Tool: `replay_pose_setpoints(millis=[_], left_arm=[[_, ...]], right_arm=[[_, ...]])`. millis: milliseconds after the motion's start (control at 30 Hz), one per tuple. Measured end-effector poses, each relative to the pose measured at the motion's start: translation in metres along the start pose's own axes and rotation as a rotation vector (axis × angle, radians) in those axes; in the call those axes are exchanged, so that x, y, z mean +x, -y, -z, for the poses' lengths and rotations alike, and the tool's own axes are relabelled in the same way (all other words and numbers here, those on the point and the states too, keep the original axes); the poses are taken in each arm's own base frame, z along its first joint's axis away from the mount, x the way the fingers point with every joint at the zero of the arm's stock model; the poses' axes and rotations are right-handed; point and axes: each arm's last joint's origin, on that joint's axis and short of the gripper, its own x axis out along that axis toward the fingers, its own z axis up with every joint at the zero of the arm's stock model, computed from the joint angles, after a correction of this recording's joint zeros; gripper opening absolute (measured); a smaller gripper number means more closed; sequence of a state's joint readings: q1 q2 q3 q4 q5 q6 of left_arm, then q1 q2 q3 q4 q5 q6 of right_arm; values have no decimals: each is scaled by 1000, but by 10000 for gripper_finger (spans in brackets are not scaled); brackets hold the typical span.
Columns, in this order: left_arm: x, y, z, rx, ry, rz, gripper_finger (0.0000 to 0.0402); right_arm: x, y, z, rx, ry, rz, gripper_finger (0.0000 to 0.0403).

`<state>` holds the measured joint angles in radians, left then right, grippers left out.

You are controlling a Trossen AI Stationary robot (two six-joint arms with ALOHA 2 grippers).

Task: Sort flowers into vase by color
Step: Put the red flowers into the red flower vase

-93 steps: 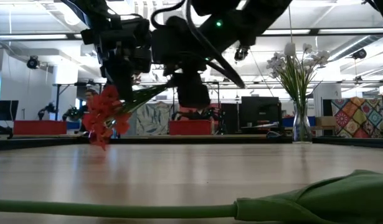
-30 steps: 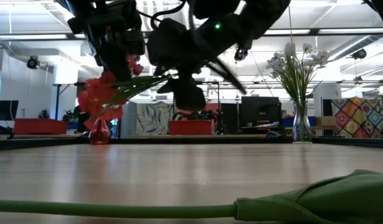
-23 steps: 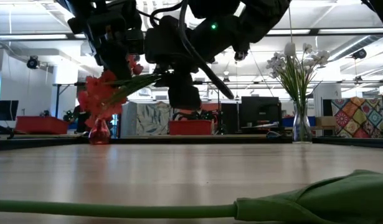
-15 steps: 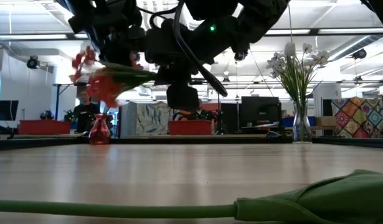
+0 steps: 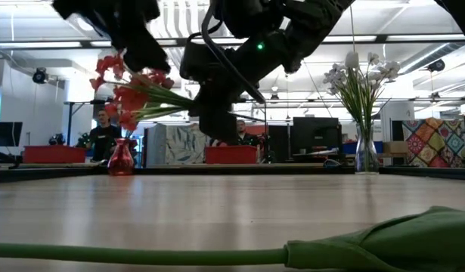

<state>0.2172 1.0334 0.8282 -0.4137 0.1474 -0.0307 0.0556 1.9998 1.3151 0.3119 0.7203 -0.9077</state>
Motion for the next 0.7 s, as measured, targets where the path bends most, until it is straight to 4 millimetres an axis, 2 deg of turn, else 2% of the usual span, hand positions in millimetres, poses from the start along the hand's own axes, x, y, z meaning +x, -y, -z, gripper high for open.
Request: replay_pose_setpoints(millis=[367,700], left_arm=[[-30,14,34,119,362,15,170],[-40,13,70,204,487,3,153]], right_arm=[[7,12,13,211,124,-88,18],[9,12,26,364,224,-150,18]])
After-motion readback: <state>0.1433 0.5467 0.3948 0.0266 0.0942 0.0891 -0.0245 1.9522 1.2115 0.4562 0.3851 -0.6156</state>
